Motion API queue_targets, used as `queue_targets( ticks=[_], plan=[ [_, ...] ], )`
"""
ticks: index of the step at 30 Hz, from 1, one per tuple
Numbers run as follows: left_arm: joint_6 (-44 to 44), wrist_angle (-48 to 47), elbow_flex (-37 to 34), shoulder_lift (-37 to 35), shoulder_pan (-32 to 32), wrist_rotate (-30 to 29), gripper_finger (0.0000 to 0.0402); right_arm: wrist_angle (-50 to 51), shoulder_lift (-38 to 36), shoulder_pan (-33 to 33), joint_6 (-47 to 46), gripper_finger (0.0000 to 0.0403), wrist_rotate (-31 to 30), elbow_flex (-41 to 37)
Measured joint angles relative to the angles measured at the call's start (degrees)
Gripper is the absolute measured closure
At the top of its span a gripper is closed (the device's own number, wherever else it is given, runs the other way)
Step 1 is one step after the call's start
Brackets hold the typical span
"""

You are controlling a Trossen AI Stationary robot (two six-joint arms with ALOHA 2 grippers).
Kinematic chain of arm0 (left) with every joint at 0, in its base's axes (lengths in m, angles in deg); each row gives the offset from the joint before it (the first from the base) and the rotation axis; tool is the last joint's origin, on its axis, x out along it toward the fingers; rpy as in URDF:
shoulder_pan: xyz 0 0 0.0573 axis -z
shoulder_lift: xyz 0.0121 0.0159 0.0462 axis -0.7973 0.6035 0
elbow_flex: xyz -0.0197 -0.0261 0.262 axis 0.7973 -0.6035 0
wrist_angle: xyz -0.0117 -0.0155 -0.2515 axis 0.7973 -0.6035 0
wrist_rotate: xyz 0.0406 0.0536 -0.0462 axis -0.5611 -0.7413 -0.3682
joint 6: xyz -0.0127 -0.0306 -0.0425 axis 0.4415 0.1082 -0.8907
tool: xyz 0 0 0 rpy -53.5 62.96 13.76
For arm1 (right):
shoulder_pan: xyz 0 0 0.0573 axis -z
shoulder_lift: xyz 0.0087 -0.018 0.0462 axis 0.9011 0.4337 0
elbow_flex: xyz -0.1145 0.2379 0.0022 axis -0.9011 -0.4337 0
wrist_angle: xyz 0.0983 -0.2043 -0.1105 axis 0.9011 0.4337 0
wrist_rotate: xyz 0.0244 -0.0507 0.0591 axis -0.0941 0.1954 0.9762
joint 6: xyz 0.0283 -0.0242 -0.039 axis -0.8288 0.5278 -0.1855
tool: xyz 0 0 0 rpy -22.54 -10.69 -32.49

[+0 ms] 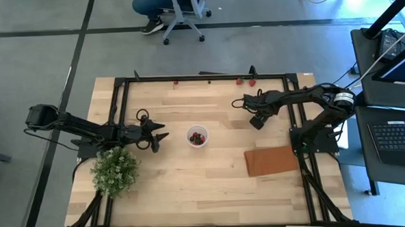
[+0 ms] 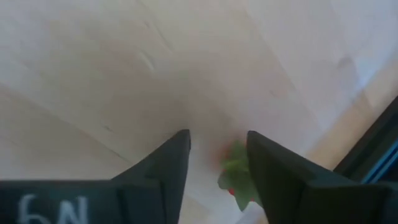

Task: Pick and placing Produce into tupperware
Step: Put the bottom strawberry into the bin

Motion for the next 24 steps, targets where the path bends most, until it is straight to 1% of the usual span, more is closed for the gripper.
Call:
queue_targets(
  ticks=[8,14,16,20,24],
  plan=[
    [0.0,0.0,0.0,0.0,0.0,0.0,0.0187,0.0,0.1,0.0,-1.0,0.0327,0.4,-0.1],
    [0.0,0.0,0.0,0.0,0.0,0.0,0.0187,0.6,0.3,0.2,-0.9,0.0390,-0.4,-0.4],
    [0.0,0.0,0.0,0.0,0.0,0.0,0.0187,0.5,0.3,0.1,-1.0,0.0397,-0.3,-0.4],
    [0.0,0.0,0.0,0.0,0.0,0.0,0.0187,0.5,0.3,0.1,-2.5,0.0386,0.0,-0.4],
    [0.0,0.0,0.0,0.0,0.0,-0.5,0.0187,0.5,0.1,0.2,-5.2,0.0383,4.5,-0.2]
  ],
)
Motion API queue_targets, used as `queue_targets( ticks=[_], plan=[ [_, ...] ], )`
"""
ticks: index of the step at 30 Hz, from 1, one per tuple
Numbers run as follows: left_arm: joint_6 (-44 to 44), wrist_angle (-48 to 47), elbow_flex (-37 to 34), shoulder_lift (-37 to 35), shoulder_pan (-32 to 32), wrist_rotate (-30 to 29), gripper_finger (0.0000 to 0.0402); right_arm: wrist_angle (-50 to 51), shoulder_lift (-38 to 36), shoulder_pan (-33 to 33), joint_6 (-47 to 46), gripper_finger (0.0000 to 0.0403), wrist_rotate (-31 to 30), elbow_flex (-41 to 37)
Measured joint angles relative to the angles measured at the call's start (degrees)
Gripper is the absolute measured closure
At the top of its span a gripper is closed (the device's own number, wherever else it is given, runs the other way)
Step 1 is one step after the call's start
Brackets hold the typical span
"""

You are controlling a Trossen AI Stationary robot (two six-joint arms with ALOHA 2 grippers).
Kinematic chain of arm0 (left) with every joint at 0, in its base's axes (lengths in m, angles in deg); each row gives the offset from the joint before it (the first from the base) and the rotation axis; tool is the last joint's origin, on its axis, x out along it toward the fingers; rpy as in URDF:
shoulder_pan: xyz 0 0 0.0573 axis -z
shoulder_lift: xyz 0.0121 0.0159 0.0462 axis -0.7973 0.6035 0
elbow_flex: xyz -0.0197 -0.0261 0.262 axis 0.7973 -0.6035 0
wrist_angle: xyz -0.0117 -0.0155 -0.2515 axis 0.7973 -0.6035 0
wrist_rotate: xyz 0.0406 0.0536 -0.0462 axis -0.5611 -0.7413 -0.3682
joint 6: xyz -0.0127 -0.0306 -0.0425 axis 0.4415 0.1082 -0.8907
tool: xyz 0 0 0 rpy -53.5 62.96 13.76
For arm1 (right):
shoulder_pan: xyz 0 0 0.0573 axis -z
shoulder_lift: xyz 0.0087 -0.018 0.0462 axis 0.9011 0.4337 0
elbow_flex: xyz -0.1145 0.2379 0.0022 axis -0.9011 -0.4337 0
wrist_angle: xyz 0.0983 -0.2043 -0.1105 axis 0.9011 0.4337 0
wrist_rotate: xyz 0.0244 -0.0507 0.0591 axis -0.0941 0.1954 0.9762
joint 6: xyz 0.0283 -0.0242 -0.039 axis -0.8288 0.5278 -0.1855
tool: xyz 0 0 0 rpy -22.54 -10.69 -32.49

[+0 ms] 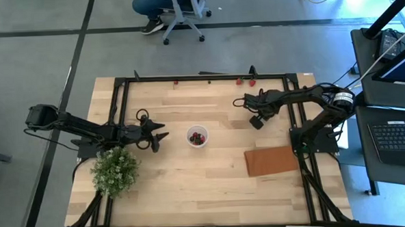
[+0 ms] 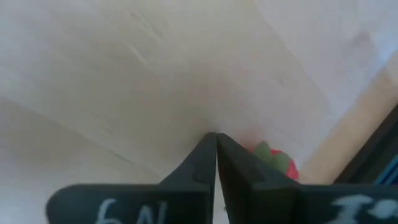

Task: Pick and placing Produce into tupperware
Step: Put the bottom strawberry into the bin

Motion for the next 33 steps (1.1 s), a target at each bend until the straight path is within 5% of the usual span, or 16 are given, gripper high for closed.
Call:
queue_targets(
  ticks=[10,16,21,27,33],
  plan=[
    [0.0,-0.1,0.0,0.0,0.0,-1.4,0.0187,4.4,0.0,-0.5,-7.8,0.0394,3.6,1.0],
    [0.0,-0.1,0.0,0.0,0.0,-1.4,0.0187,4.4,0.1,-0.8,-13.4,0.0381,12.0,4.8],
    [0.0,-0.6,0.0,0.0,0.0,-1.4,0.0187,6.2,0.1,-0.8,-19.6,0.0380,13.0,6.5],
    [0.0,-0.8,0.0,0.0,0.0,-1.4,0.0187,3.3,0.1,-1.3,-21.5,0.0380,24.2,7.8],
    [0.0,-1.0,0.0,0.0,0.0,-1.4,0.0187,3.3,0.1,-1.9,-30.3,0.0380,24.9,7.9]
  ],
)
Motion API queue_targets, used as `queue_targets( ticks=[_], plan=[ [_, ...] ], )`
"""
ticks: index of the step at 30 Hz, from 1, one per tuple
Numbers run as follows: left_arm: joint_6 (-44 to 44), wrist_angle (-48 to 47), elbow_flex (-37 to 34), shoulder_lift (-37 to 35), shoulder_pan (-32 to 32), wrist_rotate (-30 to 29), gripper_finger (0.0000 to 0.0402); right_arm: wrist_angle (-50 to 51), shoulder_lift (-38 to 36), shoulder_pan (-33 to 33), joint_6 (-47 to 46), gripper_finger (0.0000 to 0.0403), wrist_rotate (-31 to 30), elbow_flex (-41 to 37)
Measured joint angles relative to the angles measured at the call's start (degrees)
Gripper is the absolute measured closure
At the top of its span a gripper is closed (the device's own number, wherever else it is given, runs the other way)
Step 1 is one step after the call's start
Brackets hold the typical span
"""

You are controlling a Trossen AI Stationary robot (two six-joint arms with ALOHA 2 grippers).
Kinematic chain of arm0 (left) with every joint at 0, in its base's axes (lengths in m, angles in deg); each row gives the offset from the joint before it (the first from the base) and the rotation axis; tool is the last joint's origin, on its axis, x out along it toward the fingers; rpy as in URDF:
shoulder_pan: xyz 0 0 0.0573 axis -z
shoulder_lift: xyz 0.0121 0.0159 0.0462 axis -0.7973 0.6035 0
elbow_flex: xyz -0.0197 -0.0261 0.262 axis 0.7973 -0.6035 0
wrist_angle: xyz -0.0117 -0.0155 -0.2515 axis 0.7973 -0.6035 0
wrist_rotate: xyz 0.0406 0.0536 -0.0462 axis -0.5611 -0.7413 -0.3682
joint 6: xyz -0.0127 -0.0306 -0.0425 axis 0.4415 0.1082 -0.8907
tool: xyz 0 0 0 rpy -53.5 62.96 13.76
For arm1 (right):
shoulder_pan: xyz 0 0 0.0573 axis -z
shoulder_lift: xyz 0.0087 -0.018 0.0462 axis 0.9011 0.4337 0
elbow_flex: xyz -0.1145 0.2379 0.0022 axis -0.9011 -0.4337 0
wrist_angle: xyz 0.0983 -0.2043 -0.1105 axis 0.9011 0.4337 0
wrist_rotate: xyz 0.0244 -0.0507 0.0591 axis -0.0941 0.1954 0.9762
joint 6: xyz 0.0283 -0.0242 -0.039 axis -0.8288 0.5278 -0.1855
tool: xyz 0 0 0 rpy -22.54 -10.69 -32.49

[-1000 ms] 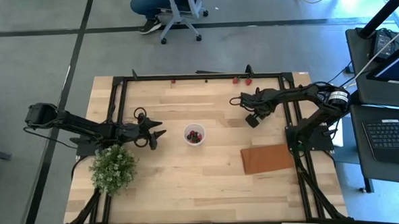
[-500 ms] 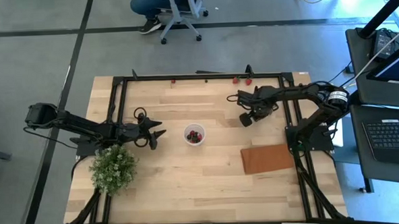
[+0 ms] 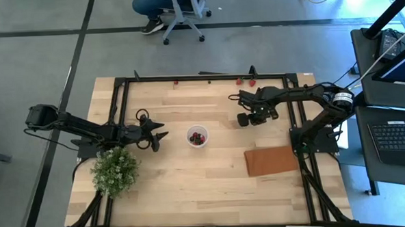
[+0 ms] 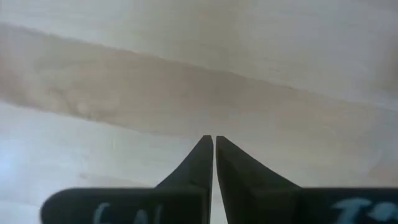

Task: Pick and placing Produce into tupperware
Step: Put the bottom strawberry into the bin

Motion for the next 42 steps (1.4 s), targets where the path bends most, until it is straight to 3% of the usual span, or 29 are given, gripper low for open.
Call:
queue_targets(
  ticks=[12,22,26,32,37,42],
  plan=[
    [0.0,-0.2,0.0,0.0,0.0,0.3,0.0187,-1.2,0.0,0.0,0.3,0.0379,-1.4,-0.2],
    [0.4,-0.2,0.0,0.0,0.0,0.3,0.0187,-1.9,0.0,0.0,12.5,0.0373,-3.1,-0.2],
    [0.4,-0.2,0.0,0.0,0.0,0.2,0.0187,-4.6,0.0,0.0,13.7,0.0329,-3.1,-0.2],
    [0.4,-0.2,0.0,0.0,0.0,0.0,0.0187,-6.7,-0.1,0.0,18.7,0.0213,-3.0,-0.1],
    [-0.3,-0.2,0.0,0.0,0.0,-1.9,0.0187,-0.7,-2.9,0.0,24.6,0.0146,-4.5,3.1],
    [-3.8,-0.2,0.0,0.0,0.0,-5.7,0.0187,10.6,-8.9,0.2,32.2,0.0120,-8.0,9.8]
  ],
)
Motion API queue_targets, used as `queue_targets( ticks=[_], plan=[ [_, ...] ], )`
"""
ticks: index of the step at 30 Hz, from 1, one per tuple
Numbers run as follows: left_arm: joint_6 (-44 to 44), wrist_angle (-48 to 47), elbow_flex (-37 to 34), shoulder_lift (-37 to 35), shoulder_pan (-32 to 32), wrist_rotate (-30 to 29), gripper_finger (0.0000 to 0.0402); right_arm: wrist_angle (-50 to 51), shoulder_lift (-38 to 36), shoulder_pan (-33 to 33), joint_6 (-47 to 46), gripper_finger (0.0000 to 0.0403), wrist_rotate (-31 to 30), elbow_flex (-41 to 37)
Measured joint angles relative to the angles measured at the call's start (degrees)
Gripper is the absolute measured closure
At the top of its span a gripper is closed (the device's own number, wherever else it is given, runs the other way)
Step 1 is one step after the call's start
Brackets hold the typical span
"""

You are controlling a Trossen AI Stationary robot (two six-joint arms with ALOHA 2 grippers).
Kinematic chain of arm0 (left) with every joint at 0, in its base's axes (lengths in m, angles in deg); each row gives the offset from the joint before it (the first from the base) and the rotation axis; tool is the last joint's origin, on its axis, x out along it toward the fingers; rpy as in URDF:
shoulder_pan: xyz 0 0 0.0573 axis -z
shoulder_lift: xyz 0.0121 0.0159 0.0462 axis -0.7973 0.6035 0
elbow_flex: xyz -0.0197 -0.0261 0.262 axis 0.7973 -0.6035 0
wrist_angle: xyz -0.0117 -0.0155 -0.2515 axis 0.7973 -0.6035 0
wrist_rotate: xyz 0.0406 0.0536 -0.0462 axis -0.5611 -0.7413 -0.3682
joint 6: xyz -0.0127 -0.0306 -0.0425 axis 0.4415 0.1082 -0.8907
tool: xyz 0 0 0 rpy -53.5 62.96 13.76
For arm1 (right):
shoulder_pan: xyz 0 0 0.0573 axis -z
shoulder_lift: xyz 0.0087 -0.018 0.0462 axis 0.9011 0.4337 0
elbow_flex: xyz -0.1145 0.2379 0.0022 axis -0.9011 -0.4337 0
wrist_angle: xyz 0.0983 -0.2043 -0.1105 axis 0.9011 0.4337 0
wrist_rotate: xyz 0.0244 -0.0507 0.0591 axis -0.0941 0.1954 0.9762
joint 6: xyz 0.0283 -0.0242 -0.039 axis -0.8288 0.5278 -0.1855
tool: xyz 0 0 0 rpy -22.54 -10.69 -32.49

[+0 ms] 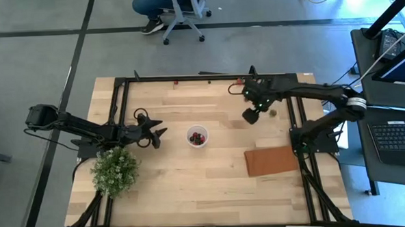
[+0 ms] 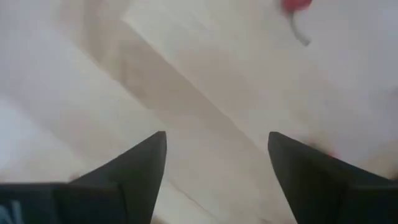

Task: Pick and placing Produce into tupperware
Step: Put the bottom strawberry into the bin

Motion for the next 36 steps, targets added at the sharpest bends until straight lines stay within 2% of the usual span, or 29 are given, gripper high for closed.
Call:
queue_targets(
  ticks=[6,10,14,17,22,25,31,36],
  plan=[
    [-0.8,0.0,0.0,0.0,0.0,-1.3,0.0187,13.1,-4.3,-0.1,21.4,0.0122,-1.6,8.4],
    [-2.2,0.0,0.0,0.0,0.0,-1.4,0.0187,14.2,-4.9,-0.1,29.2,0.0122,-5.4,11.4],
    [-3.4,0.0,0.0,0.0,0.0,-1.4,0.0187,14.2,-4.8,-0.1,38.1,0.0120,-5.8,11.7],
    [-3.8,0.0,0.0,0.0,0.0,-1.4,0.0187,16.6,-4.8,-0.1,40.4,0.0119,-6.0,11.5],
    [-4.9,0.0,0.0,0.0,0.0,-1.4,0.0187,19.6,-4.8,0.5,35.2,0.0119,-14.6,11.4],
    [-5.0,0.0,0.0,0.0,0.0,-1.4,0.0187,19.0,-4.8,1.6,30.8,0.0119,-15.9,11.4],
    [-5.2,0.0,0.0,0.0,0.0,-1.4,0.0187,17.7,-4.8,5.3,11.2,0.0119,-16.4,11.4],
    [-5.3,0.0,0.0,0.0,0.0,-1.4,0.0187,18.0,-4.8,5.9,-1.4,0.0119,-23.6,10.9]
  ],
)
